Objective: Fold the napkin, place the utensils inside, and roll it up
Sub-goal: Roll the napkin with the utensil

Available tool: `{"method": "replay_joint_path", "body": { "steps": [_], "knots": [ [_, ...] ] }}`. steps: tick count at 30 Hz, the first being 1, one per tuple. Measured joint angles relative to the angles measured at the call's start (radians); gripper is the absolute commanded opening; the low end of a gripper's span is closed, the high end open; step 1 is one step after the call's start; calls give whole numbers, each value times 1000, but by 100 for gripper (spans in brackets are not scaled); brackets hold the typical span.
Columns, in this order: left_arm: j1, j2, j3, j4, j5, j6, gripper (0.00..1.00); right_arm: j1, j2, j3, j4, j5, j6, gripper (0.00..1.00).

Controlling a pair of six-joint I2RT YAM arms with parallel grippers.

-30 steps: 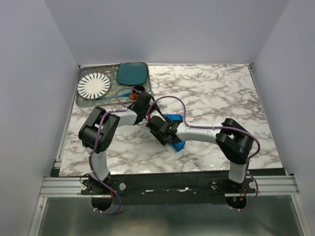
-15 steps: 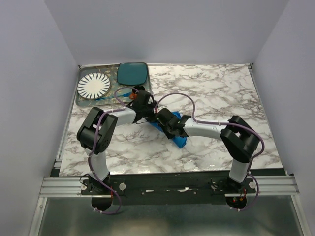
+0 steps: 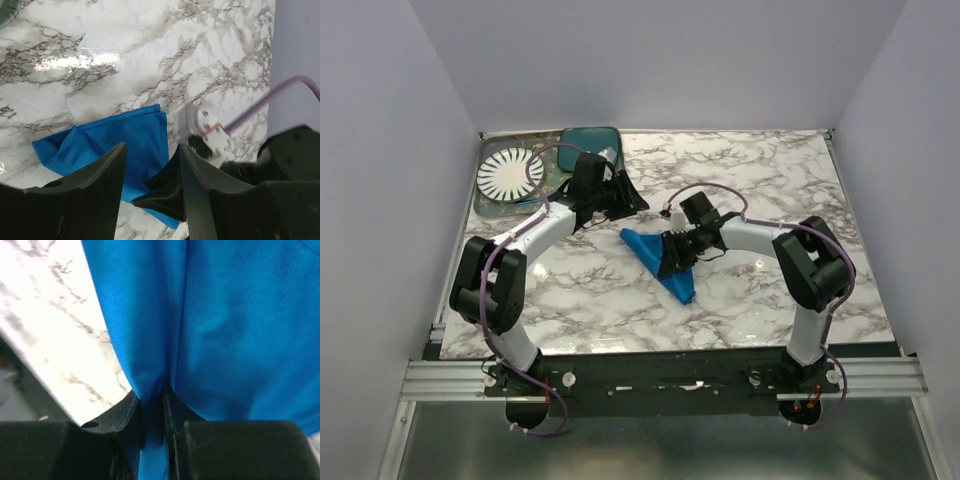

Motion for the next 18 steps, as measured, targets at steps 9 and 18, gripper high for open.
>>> {"method": "replay_joint_path", "body": {
  "steps": [9,18],
  "knots": [
    [-42,-10,-155,55,50,-56,36,-146,177,18,66,-470,101,29],
    [-87,110,-174,163,69,-105,32,-172,231,18,84,-577,140,31]
  ]
}}
